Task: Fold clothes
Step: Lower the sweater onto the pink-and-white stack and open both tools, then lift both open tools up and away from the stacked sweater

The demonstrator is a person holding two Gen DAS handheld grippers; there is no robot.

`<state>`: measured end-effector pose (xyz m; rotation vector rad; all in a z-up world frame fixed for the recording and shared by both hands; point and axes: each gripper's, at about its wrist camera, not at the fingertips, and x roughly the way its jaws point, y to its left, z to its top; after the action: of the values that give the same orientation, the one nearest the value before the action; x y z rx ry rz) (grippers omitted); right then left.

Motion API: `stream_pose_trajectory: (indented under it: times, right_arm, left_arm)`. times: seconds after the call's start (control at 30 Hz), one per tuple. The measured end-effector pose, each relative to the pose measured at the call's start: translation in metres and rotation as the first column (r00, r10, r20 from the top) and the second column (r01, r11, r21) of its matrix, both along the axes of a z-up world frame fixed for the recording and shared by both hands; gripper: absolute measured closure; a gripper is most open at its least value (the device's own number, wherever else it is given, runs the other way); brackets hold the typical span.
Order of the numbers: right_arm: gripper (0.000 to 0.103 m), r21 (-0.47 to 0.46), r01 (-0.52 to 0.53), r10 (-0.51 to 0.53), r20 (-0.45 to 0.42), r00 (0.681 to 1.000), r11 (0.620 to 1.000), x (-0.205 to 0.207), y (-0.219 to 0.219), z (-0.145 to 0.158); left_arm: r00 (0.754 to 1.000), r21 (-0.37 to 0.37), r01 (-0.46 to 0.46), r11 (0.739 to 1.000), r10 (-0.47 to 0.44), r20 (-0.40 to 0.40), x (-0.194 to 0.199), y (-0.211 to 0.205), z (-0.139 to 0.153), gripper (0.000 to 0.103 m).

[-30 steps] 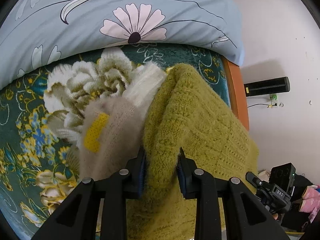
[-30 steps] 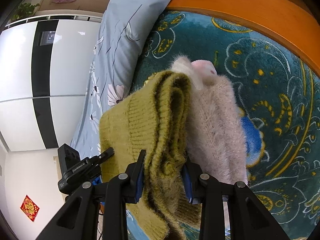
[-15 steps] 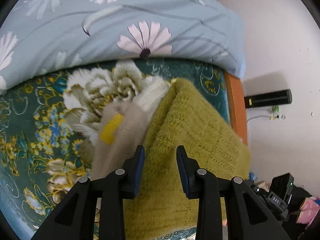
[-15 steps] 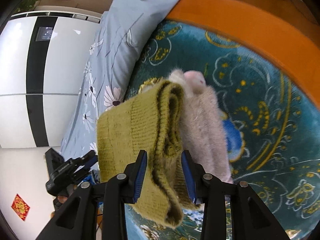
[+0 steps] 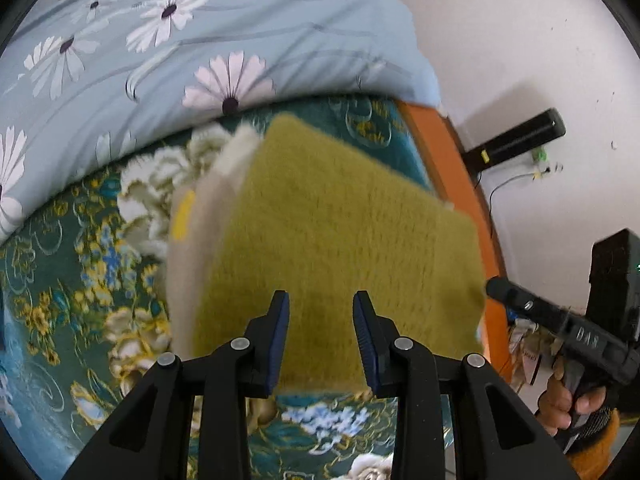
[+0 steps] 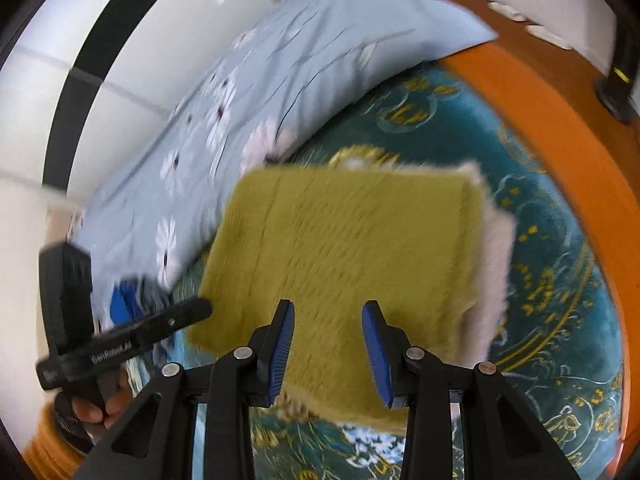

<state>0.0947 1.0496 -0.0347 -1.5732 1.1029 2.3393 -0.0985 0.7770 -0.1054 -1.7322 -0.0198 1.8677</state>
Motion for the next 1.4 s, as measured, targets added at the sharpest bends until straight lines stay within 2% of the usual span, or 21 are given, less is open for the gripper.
stream_pose_trajectory:
  times: [0.13,0.27,0.5,0.87,1.1,1.2,1.4]
  right_arm:
    - [0.064,0.058,0.036,-0.038,0.035,0.999,0.998,0.017,0.003,-0.012]
    - [0.066,0.056,0.046,-0.05,0.069,0.996,0.997,0.027,0.011,-0.024]
    - [0.066,0.059,0.061,-0.068,0.109,0.992,0.996,0.026,0.013,-0.045]
    - [0.066,0.059,0.041,-0.05,0.145,0.988,0.997,0.019,0.014,-0.07]
    - [0.065,0.059,0.05,-0.059,0.165,0.985,0.997,0.015,0.014,-0.072]
    - [0.066,0.071,0.064,-0.075,0.157,0.985,0.995,0.017,0.012,-0.064]
    - [0.065,0.106,0.068,-0.075,0.067,0.995,0.992,0.04,-0.007,-0.032]
  left_arm:
    - [1.0,-0.037,-0.026,0.999,0.026,0.01,0.005,-0.019,-0.015,0.07]
    - [0.998,-0.037,-0.054,0.998,0.055,0.028,0.001,-0.034,-0.027,0.07]
    - [0.997,-0.063,-0.058,0.996,0.061,0.042,-0.001,-0.031,-0.053,0.07]
    - [0.996,-0.065,-0.049,0.997,0.054,0.074,-0.009,-0.029,-0.081,0.07]
    - [0.994,-0.073,-0.06,0.996,0.066,0.088,-0.011,-0.025,-0.083,0.07]
    - [0.995,-0.084,-0.06,0.995,0.066,0.077,-0.008,-0.023,-0.075,0.07]
    - [0.998,-0.076,-0.044,0.996,0.047,0.035,0.006,-0.024,-0.049,0.07]
